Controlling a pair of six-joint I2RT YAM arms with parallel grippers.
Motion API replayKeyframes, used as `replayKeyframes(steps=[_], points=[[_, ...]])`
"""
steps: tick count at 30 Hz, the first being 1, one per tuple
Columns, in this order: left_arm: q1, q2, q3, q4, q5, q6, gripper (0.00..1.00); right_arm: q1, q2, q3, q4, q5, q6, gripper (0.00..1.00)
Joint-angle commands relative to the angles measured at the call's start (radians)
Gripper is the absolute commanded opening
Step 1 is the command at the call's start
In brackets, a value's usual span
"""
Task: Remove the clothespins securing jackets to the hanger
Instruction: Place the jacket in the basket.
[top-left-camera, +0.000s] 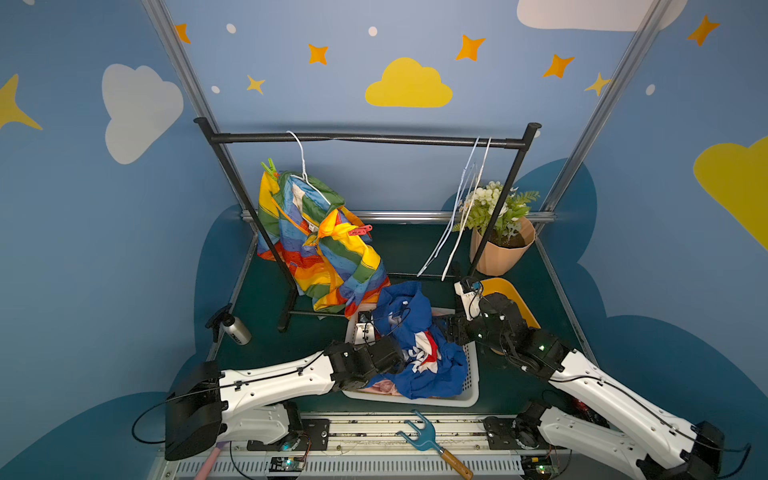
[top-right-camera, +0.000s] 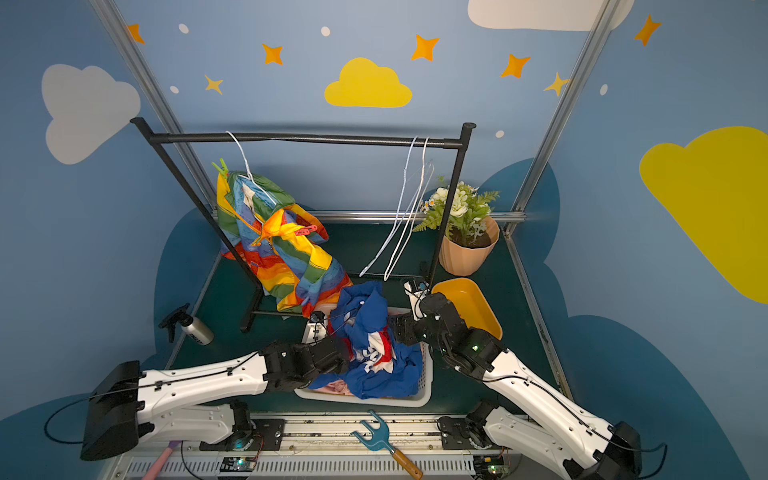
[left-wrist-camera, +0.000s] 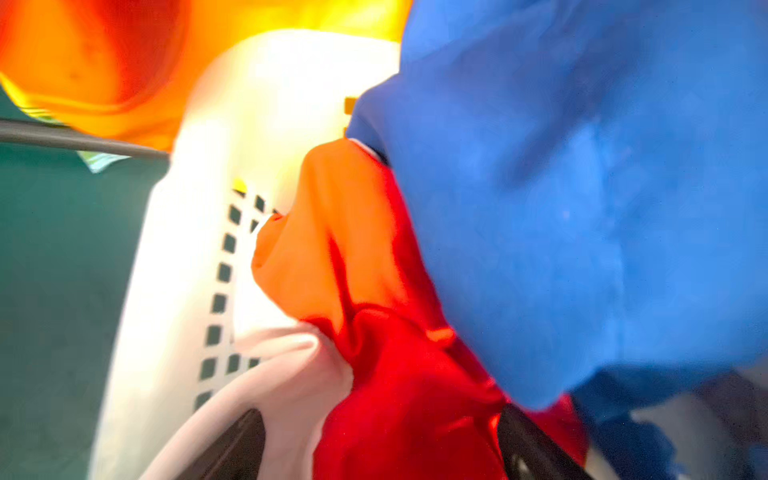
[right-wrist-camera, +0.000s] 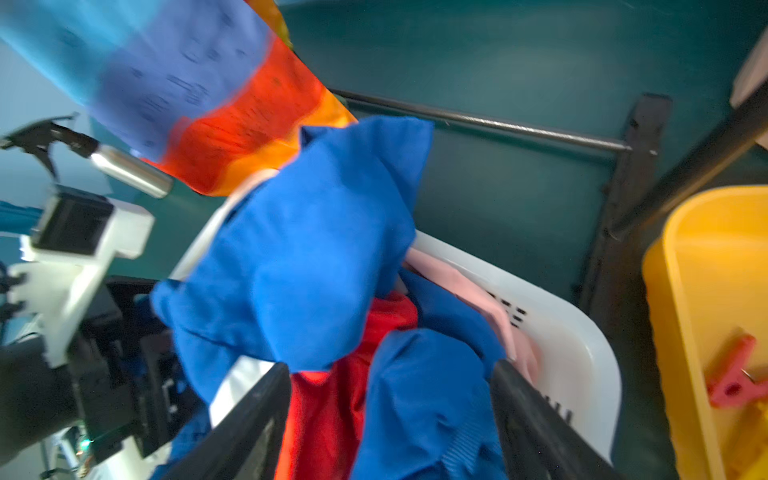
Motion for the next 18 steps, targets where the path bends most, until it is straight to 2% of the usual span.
replayKeyframes(steps=[1,9,12,14,18], points=[[-0.009,-0.040,0.020,-0.117,-0.077,-0.028,0.89,0.002,0.057,0.025,0.105,-0.093,-0.017,0.77],[-0.058,-0.176,0.099,-0.181,-0.206,0.052,0.91,0.002,0.286,0.067,0.306,-0.197,-0.016,0.79],[-0.059,-0.224,0.111,-0.194,-0.244,0.085,0.93,0.011,0.335,0.092,0.325,-0.270,-0.022,0.75],[-0.058,-0.256,0.111,-0.195,-0.284,0.104,0.94,0.024,0.370,0.105,0.300,-0.277,-0.023,0.66],[-0.030,-0.330,0.126,-0.196,-0.324,0.204,0.97,0.076,0.416,0.095,0.271,-0.272,-0.020,0.32]])
